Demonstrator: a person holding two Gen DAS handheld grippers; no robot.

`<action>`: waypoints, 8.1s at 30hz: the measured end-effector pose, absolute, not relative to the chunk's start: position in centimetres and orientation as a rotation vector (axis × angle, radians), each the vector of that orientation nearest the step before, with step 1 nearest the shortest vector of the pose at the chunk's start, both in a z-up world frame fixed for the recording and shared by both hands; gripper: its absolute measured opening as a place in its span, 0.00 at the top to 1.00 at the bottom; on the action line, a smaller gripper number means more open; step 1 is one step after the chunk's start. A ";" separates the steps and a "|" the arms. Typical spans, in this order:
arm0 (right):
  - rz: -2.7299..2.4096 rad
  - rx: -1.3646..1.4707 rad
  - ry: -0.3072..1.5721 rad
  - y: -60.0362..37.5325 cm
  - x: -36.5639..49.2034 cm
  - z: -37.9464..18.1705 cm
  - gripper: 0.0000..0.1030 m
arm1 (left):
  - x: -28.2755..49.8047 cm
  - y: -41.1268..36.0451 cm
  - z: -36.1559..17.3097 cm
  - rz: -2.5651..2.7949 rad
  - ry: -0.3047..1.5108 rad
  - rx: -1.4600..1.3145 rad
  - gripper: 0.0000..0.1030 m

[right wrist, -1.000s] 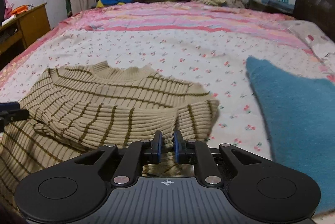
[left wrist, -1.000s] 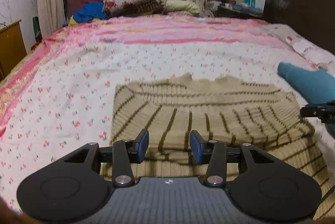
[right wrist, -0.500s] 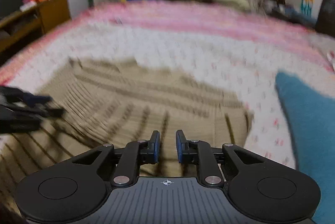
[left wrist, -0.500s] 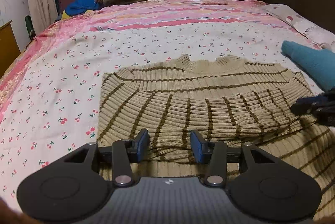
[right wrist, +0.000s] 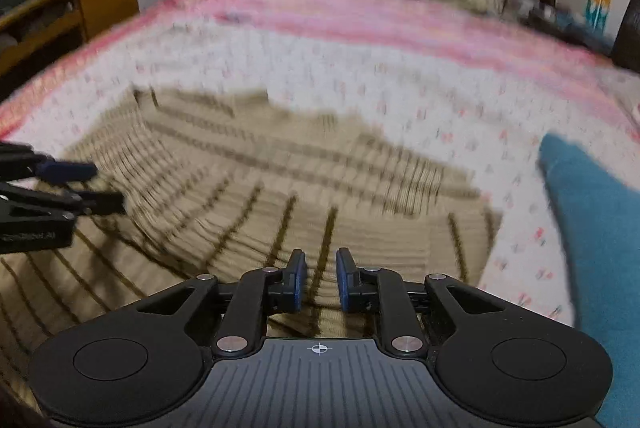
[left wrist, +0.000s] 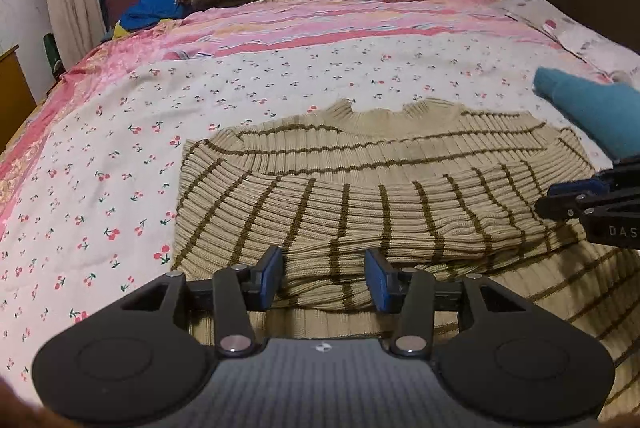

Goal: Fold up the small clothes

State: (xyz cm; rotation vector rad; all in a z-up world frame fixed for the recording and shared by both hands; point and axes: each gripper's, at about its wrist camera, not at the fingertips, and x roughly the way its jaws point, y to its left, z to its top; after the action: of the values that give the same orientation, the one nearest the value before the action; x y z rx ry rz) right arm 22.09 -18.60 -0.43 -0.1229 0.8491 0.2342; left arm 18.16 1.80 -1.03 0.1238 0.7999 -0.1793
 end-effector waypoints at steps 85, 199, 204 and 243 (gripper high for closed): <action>0.352 0.000 1.169 -22.9 -0.9 -0.3 0.65 | -3.6 9.7 -2.3 -0.185 1.158 -0.087 0.49; -0.002 0.218 0.816 -29.7 26.7 -0.7 0.97 | 21.9 9.8 -0.8 0.133 0.749 -0.112 0.70; -0.007 0.158 0.821 -29.0 26.9 -1.3 0.97 | 21.8 10.0 -0.8 0.146 0.758 -0.130 0.69; 0.085 0.120 0.841 -27.4 17.9 -1.0 0.80 | 14.3 10.5 -0.9 0.138 0.794 -0.178 0.66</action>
State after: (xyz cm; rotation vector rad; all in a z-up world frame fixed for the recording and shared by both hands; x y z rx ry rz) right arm 17.90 -27.45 -1.01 0.1204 0.8409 0.0850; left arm 14.33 10.50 -0.87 -0.1785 0.7944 0.1385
